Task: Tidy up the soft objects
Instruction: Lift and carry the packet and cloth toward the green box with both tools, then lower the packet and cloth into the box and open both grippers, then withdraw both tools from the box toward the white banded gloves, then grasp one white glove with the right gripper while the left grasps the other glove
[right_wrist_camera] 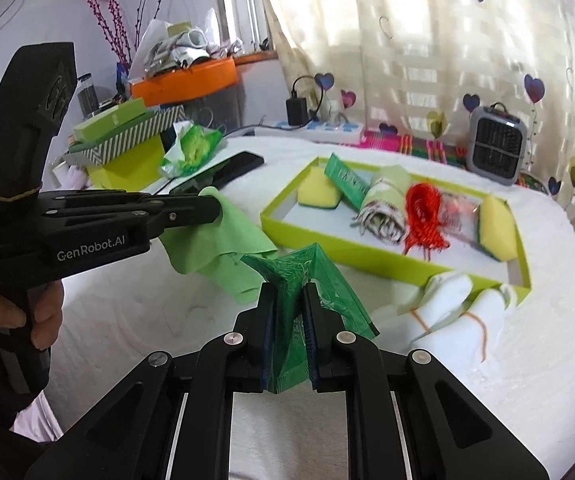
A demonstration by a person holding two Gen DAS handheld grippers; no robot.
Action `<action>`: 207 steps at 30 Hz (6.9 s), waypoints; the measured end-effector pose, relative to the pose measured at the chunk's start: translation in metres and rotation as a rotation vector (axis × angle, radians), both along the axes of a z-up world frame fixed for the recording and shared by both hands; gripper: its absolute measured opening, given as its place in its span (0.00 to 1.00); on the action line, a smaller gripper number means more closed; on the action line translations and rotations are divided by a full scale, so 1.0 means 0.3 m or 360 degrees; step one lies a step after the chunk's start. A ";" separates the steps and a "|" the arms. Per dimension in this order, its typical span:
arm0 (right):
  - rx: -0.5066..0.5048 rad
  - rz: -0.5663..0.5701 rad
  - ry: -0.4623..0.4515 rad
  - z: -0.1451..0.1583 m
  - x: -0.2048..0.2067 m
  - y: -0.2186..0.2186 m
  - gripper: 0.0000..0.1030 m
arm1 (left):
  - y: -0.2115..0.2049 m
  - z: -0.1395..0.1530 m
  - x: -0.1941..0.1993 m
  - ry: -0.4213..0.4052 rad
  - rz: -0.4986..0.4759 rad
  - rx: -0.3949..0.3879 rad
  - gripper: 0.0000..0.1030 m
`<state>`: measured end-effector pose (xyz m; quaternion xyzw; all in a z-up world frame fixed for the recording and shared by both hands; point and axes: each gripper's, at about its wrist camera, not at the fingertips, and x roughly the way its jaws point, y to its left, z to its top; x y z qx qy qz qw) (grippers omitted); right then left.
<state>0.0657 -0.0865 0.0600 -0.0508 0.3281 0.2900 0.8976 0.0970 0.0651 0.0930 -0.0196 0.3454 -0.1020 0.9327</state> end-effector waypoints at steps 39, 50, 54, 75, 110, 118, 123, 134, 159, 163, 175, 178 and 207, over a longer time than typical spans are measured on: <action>0.0026 -0.0292 -0.0074 0.127 0.366 -0.252 0.14 | -0.120 0.134 0.361 -0.0121 -0.0058 -0.0014 0.04; 0.0009 -0.0307 -0.0073 0.118 0.440 -0.258 0.14 | -0.143 0.135 0.458 -0.0094 -0.0077 -0.0007 0.04; 0.0010 -0.0304 -0.0043 0.099 0.461 -0.258 0.14 | -0.151 0.112 0.473 -0.0069 -0.0089 -0.0004 0.04; -0.0285 -0.0267 0.0062 -0.053 0.500 -0.173 0.14 | -0.171 -0.170 0.458 0.0268 -0.0136 0.0108 0.04; -0.0142 -0.0271 0.0108 -0.044 0.432 -0.196 0.41 | -0.170 -0.135 0.348 0.0227 -0.0105 0.0059 0.41; -0.0106 -0.0289 0.0084 -0.018 0.388 -0.206 0.46 | -0.171 -0.102 0.294 0.0181 -0.0090 0.0074 0.43; -0.0073 -0.0314 0.0070 -0.002 0.349 -0.223 0.47 | -0.171 -0.087 0.255 0.0163 -0.0069 0.0070 0.44; -0.0007 -0.0380 0.0058 0.019 0.259 -0.277 0.55 | -0.178 -0.063 0.163 0.0141 -0.0064 0.0033 0.45; 0.0241 -0.0633 0.0339 -0.111 0.199 -0.451 0.65 | -0.200 -0.156 0.076 0.0249 -0.0157 -0.0152 0.47; 0.0275 -0.0610 0.0374 -0.117 0.221 -0.426 0.65 | -0.204 -0.164 0.079 0.0261 -0.0168 -0.0159 0.47; 0.0189 -0.0675 0.0405 -0.144 0.226 -0.422 0.65 | -0.196 -0.181 0.093 0.0280 -0.0189 -0.0185 0.47; 0.0094 -0.0718 0.0377 -0.139 0.212 -0.427 0.65 | -0.197 -0.185 0.100 0.0286 -0.0193 -0.0192 0.47; 0.0085 -0.0699 0.0288 -0.104 0.159 -0.461 0.22 | -0.318 -0.191 0.129 0.0347 -0.0362 -0.0217 0.47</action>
